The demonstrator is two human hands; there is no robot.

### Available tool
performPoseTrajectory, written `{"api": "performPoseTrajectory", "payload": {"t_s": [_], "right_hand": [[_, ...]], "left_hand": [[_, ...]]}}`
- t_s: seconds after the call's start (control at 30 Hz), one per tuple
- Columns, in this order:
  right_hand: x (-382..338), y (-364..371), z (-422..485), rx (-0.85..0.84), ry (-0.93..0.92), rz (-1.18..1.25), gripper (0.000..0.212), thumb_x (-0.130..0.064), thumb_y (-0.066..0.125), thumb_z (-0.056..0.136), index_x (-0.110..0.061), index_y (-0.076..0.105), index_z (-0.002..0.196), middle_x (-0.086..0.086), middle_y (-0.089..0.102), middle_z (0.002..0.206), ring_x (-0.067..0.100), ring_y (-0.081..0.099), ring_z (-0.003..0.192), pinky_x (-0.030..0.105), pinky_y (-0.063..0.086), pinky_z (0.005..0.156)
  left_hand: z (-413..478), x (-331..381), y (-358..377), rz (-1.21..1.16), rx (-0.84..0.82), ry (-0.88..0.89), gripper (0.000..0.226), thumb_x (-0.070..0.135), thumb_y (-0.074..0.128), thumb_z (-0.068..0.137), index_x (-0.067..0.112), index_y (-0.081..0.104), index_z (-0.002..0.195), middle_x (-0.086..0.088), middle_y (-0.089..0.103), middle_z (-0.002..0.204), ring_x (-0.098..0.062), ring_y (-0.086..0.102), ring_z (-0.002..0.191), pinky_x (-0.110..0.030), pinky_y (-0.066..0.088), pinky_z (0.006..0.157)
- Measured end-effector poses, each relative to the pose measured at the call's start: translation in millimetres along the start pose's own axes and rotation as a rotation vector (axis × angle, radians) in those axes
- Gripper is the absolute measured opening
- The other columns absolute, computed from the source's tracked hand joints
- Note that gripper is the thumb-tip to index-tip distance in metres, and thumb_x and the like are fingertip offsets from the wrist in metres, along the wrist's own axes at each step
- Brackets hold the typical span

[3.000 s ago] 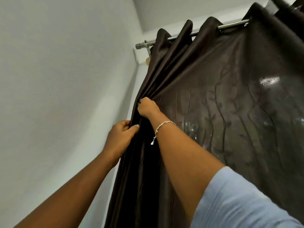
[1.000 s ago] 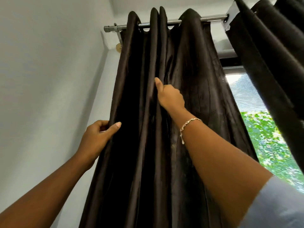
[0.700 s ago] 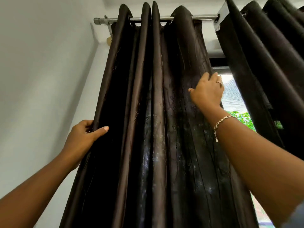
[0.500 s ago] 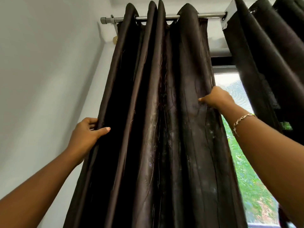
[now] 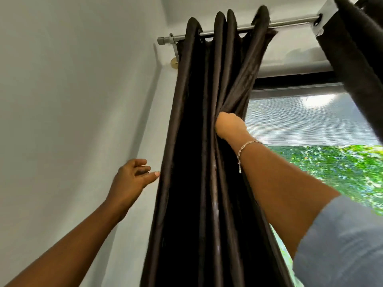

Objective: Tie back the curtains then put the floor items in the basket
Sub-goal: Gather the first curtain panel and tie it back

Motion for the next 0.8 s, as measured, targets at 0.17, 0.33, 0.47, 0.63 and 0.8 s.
{"api": "performPoseTrajectory", "payload": {"t_s": [0.17, 0.33, 0.47, 0.63, 0.8], "right_hand": [[-87.8, 30.0, 6.5, -0.095, -0.112, 0.159, 0.035, -0.005, 0.031, 0.096, 0.002, 0.043, 0.128, 0.023, 0.048, 0.132, 0.039, 0.048, 0.120, 0.041, 0.040, 0.097], [-121.4, 29.6, 7.6, -0.114, -0.152, 0.251, 0.032, -0.005, 0.032, 0.096, 0.001, 0.044, 0.124, 0.022, 0.049, 0.130, 0.038, 0.048, 0.118, 0.041, 0.041, 0.093], [-88.6, 29.2, -12.2, -0.058, -0.082, 0.220, 0.020, -0.004, 0.036, 0.091, -0.012, 0.049, 0.103, 0.021, 0.054, 0.123, 0.038, 0.052, 0.111, 0.039, 0.043, 0.086], [-15.2, 19.7, -57.9, 0.000, 0.081, 0.143, 0.036, -0.002, 0.043, 0.086, -0.008, 0.052, 0.120, 0.021, 0.057, 0.120, 0.040, 0.053, 0.110, 0.038, 0.044, 0.085], [36.0, 10.4, -102.0, -0.018, 0.178, 0.128, 0.021, -0.006, 0.053, 0.083, -0.010, 0.049, 0.103, 0.019, 0.058, 0.111, 0.038, 0.056, 0.104, 0.033, 0.036, 0.072]], "left_hand": [[4.5, -0.8, -20.8, 0.016, -0.006, 0.020, 0.046, 0.018, 0.065, 0.084, 0.011, 0.048, 0.126, -0.011, 0.057, 0.128, -0.025, 0.055, 0.116, -0.042, 0.042, 0.103], [1.0, -9.7, -26.9, 0.019, -0.025, 0.019, 0.046, 0.017, 0.063, 0.085, 0.009, 0.047, 0.128, -0.011, 0.056, 0.129, -0.026, 0.054, 0.117, -0.041, 0.043, 0.103], [-12.5, -20.4, -26.0, 0.004, -0.044, -0.003, 0.045, 0.018, 0.063, 0.085, 0.010, 0.049, 0.126, -0.010, 0.057, 0.127, -0.024, 0.055, 0.116, -0.042, 0.043, 0.104], [-33.8, -22.8, -20.8, 0.006, -0.038, -0.023, 0.040, 0.019, 0.062, 0.085, 0.010, 0.051, 0.123, -0.011, 0.058, 0.124, -0.023, 0.056, 0.114, -0.043, 0.043, 0.104], [-56.3, -8.1, -1.9, 0.032, -0.016, 0.014, 0.038, 0.016, 0.062, 0.086, 0.009, 0.052, 0.122, -0.011, 0.059, 0.121, -0.019, 0.057, 0.109, -0.035, 0.046, 0.099]]}}
Point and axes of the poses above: each hand's wrist, its own z-axis towards the middle knuckle, its own y-axis out of the palm, x = y × z, the point moved 6 cm from there along z, towards the middle knuckle
